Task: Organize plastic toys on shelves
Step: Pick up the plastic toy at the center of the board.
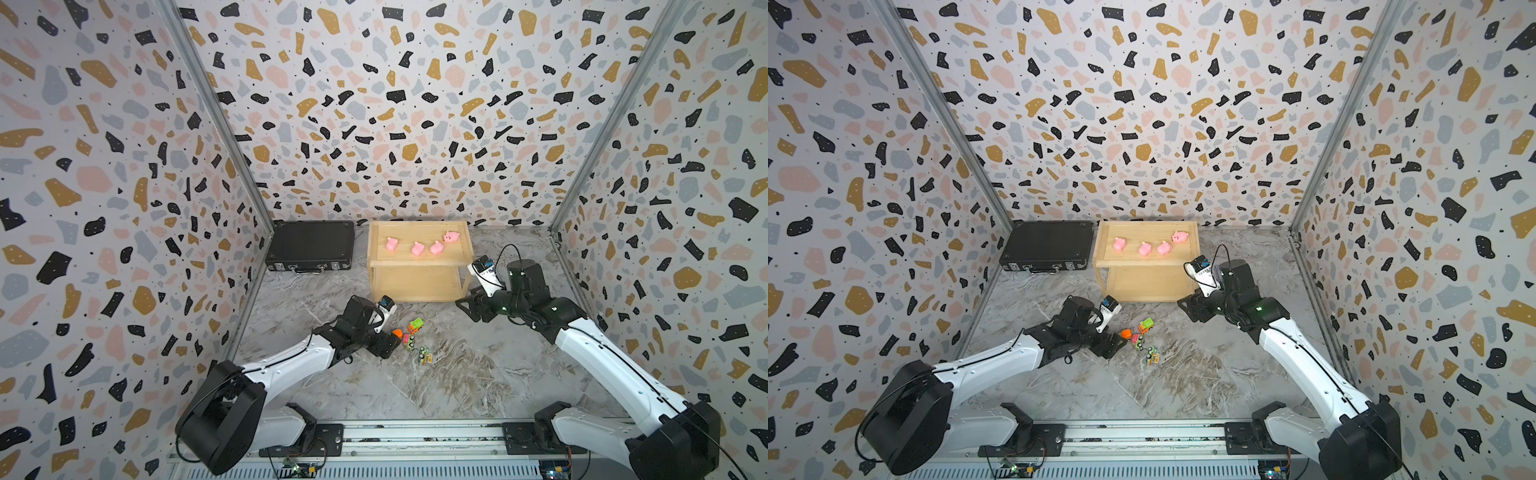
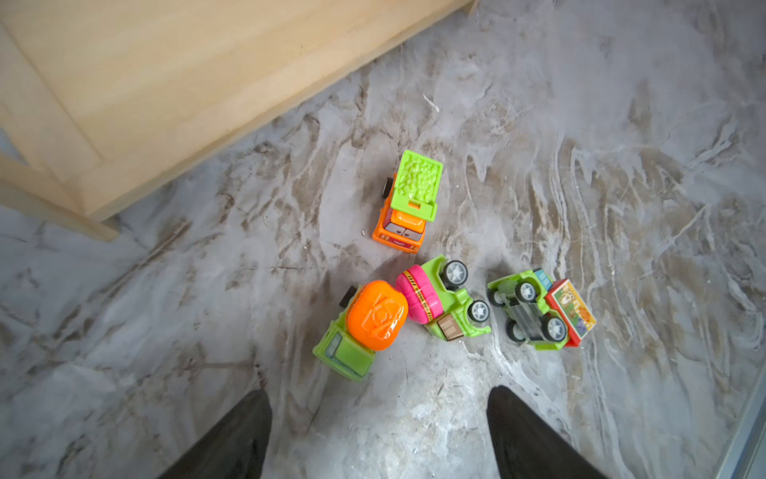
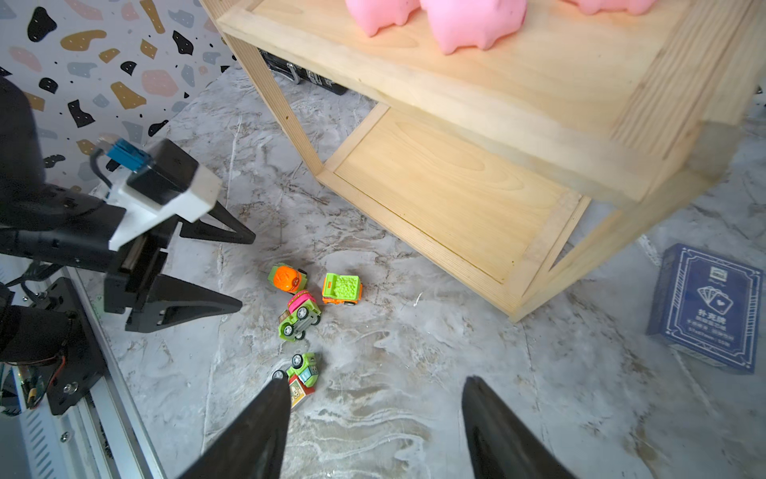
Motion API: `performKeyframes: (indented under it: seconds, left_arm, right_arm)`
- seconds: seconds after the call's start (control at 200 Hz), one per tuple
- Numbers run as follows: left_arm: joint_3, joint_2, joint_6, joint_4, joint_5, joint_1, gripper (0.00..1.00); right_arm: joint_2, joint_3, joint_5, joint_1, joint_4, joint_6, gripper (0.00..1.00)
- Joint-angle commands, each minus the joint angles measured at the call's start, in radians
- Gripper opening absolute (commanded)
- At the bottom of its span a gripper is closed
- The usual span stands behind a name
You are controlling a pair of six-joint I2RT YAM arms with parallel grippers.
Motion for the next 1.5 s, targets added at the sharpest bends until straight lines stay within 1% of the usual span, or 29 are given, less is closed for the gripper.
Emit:
performKeyframes:
  seconds: [0.0,0.2,0.295,0.39,0.536,0.696,0.781,0.886,0.981,1.136,1.216,1.327,1.402,1.497]
  left_arm:
    - [0.049,0.061,0.004,-0.016,-0.029,-0.011,0.83]
    - [0.034,0.093,-0.018,0.053,-0.105,-0.020,0.82]
    - [0.047,0.127,-0.019,0.060,-0.130,-0.021,0.77]
    - [0.050,0.157,-0.018,0.087,-0.112,-0.030,0.72]
    - [0.045,0.186,0.000,0.117,-0.104,-0.059,0.69]
    - [0.057,0.221,0.001,0.137,-0.101,-0.071,0.61]
    - [0.068,0.231,0.004,0.128,-0.120,-0.079,0.55]
    - [0.065,0.232,0.004,0.130,-0.135,-0.084,0.51]
    - [0.059,0.235,0.000,0.142,-0.154,-0.089,0.50]
    - [0.060,0.262,0.000,0.163,-0.157,-0.090,0.55]
    - [0.063,0.276,0.001,0.174,-0.154,-0.091,0.55]
    - [0.063,0.279,-0.001,0.179,-0.161,-0.092,0.52]
    - [0.057,0.266,0.002,0.186,-0.160,-0.092,0.46]
    - [0.051,0.244,0.008,0.189,-0.153,-0.092,0.34]
  right_arm:
    - [-0.033,0.002,0.004,-0.003,0.017,0.000,0.70]
    - [-0.041,-0.004,0.017,-0.002,0.013,-0.010,0.71]
    - [-0.043,-0.004,0.019,-0.003,0.013,-0.012,0.71]
    - [-0.043,-0.006,0.028,-0.004,0.013,-0.014,0.71]
    - [-0.041,-0.005,0.038,-0.003,0.009,-0.016,0.71]
    - [-0.037,-0.009,0.041,-0.004,0.006,-0.014,0.71]
    - [-0.036,-0.012,0.044,-0.003,0.004,-0.014,0.71]
    - [-0.035,-0.014,0.047,-0.003,0.001,-0.014,0.71]
    - [-0.036,-0.015,0.047,-0.004,0.000,-0.014,0.71]
    - [-0.035,-0.015,0.046,-0.003,-0.001,-0.014,0.71]
    - [-0.033,-0.015,0.047,-0.003,-0.001,-0.013,0.71]
    - [-0.033,-0.014,0.047,-0.003,-0.006,-0.013,0.71]
    - [-0.035,-0.014,0.047,-0.003,-0.009,-0.015,0.71]
    - [-0.035,-0.013,0.049,-0.003,-0.013,-0.017,0.71]
